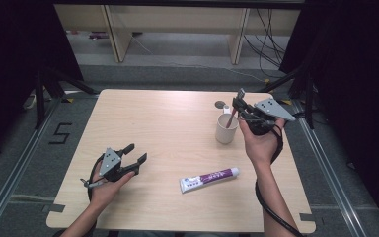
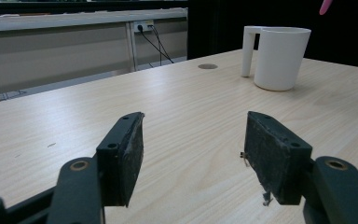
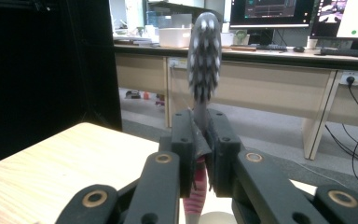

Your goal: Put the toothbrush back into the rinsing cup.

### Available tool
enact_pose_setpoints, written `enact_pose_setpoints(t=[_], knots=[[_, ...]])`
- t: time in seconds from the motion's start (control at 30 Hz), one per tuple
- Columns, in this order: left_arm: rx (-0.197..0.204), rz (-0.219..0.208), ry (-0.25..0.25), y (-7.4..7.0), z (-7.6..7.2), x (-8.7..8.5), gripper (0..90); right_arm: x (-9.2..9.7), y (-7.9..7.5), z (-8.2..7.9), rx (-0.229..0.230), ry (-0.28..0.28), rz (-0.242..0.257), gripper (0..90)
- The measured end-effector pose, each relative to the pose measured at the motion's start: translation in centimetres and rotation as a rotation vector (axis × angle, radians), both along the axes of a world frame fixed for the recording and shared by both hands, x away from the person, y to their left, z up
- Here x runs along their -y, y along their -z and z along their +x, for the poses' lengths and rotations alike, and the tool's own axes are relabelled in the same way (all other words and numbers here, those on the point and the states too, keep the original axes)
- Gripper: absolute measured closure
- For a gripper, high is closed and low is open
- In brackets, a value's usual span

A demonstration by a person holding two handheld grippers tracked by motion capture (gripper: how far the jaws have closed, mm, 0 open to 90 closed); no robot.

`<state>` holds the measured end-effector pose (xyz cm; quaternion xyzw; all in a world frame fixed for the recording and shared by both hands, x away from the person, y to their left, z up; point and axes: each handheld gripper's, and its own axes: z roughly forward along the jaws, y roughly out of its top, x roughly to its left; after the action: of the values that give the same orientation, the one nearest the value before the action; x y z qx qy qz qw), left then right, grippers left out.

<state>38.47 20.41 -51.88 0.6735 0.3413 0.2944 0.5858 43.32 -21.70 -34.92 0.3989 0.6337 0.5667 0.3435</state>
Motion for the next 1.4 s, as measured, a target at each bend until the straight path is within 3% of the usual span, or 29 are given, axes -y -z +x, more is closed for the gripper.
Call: enact_pose_setpoints(t=[0.13,0.27,1.13,1.4], knots=[[-0.004,0.018,-0.007,0.1,0.0,-0.1,37.3,0.1,-0.3,0.3,0.009,0.002,0.012,83.3],[0.000,0.004,-0.004,0.3,0.1,-0.1,37.3,0.4,-0.5,0.5,0.006,0.015,0.004,83.4],[-0.013,0.009,-0.014,0.5,-0.1,-0.1,37.3,0.6,-1.0,2.7,0.012,0.060,-0.050,83.3],[-0.012,0.011,-0.013,0.5,-0.1,0.0,37.3,0.4,-1.2,3.7,0.020,0.069,-0.042,83.3]])
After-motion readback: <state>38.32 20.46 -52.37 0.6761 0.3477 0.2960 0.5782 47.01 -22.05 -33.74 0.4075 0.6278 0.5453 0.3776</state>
